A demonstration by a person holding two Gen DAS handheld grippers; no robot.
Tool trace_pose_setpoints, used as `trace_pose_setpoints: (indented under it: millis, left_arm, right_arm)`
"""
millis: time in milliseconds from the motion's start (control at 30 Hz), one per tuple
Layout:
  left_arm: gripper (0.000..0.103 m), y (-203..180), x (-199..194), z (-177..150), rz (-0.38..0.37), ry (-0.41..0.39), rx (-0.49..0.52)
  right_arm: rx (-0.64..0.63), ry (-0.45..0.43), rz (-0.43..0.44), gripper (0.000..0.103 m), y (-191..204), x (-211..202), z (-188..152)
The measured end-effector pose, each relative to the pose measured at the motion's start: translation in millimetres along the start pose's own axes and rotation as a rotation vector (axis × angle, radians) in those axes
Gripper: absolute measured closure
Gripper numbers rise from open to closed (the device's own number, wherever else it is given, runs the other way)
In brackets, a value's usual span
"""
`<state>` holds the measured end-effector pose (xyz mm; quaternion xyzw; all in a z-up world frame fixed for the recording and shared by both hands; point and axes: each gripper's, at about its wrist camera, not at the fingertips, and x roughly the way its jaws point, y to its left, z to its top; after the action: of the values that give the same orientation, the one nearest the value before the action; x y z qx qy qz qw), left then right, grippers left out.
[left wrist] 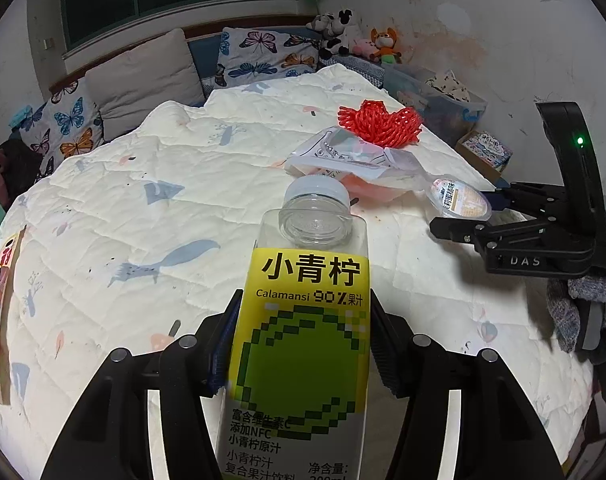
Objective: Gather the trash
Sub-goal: 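Drop the jelly cup into the green basket with the right tool while the left carries the bottle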
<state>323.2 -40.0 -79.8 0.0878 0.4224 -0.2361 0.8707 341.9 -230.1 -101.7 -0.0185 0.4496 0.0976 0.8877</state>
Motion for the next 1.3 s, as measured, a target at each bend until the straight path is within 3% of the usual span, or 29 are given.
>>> trace_pose_setpoints:
  millis: [233,533,867,1067,1300]
  left_arm:
    - [0.048,-7,-12,-5,-0.013,-0.002,-0.009]
    - [0.048,-39,-38,-7,-0.039,-0.040,0.029]
    - [0.048,-110,-47,3,-0.138,-0.065,0.126]
    - [0.048,-159,-42,9,-0.190,-0.061,0.186]
    - [0.048,-208,-34,16,-0.229,-0.042,0.248]
  right_arm:
    - [0.005,-0.033,0.024,0.044,3,-26,-10]
    - [0.064,-0.094,0.026,0.044,-12,-82,-51]
    - [0.248,-0.114,-0.164,0.044,-108,-157,-129]
    - [0.383,-0.061,-0.255,0.043,-173,-163,-176]
    - [0.496,-0.046,-0.278,0.042,-215,-159,-209]
